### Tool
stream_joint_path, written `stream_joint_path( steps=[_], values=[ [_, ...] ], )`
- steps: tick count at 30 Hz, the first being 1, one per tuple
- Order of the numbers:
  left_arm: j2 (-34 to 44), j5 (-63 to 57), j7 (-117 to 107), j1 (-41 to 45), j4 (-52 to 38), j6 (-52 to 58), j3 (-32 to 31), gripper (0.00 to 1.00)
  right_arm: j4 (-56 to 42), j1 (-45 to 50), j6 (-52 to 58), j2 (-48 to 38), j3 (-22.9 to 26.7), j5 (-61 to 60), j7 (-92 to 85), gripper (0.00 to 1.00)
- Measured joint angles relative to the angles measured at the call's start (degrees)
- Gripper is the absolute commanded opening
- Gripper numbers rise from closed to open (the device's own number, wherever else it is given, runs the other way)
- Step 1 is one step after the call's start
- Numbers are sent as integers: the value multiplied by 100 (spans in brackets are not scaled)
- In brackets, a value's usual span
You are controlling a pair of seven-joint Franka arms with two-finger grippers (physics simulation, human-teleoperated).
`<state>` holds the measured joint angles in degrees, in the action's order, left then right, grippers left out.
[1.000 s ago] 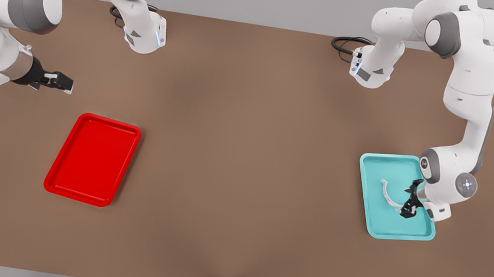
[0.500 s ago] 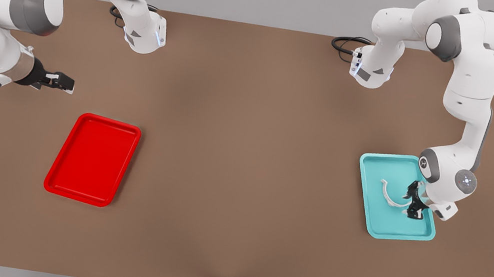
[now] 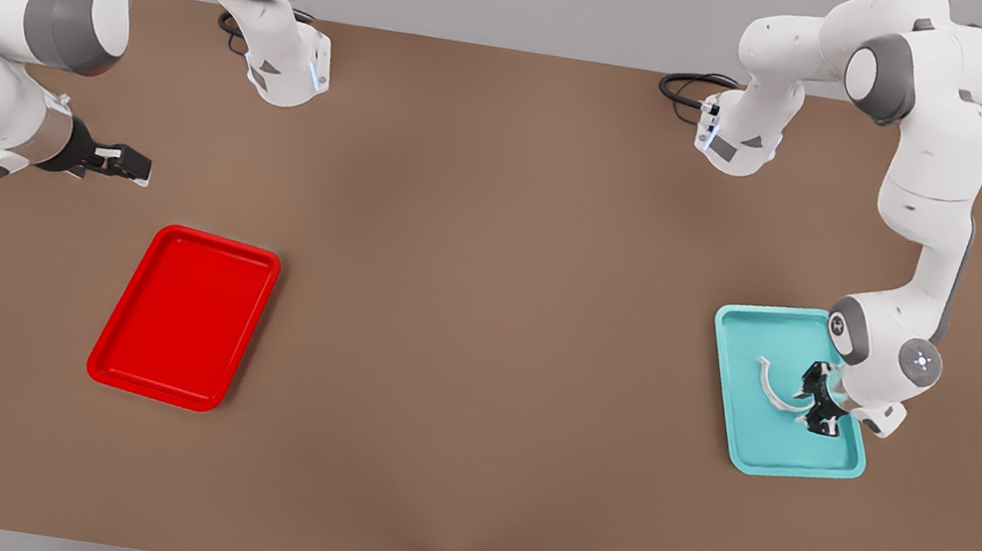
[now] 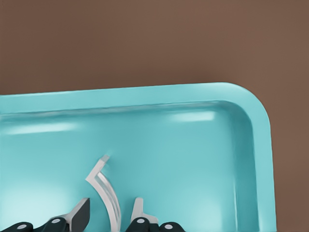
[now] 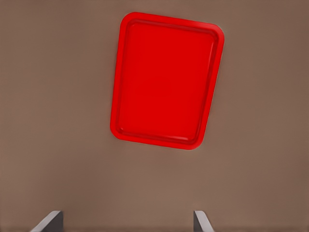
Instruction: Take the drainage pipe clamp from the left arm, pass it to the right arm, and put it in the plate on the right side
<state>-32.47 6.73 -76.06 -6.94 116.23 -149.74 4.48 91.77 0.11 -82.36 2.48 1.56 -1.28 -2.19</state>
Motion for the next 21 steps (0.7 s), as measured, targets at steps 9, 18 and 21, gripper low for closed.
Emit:
stream_joint_path(
  steps=[9,18,21],
  values=[
    [8,10,-227,0,-26,8,0,21,2,11,23,36,0,7,-4,100],
    [1069,7,-462,814,-265,567,-25,21,-3,5,38,48,0,9,-6,100],
    [1027,-2,-497,1954,-724,879,-72,21,0,0,40,49,0,8,-7,100]
  ],
)
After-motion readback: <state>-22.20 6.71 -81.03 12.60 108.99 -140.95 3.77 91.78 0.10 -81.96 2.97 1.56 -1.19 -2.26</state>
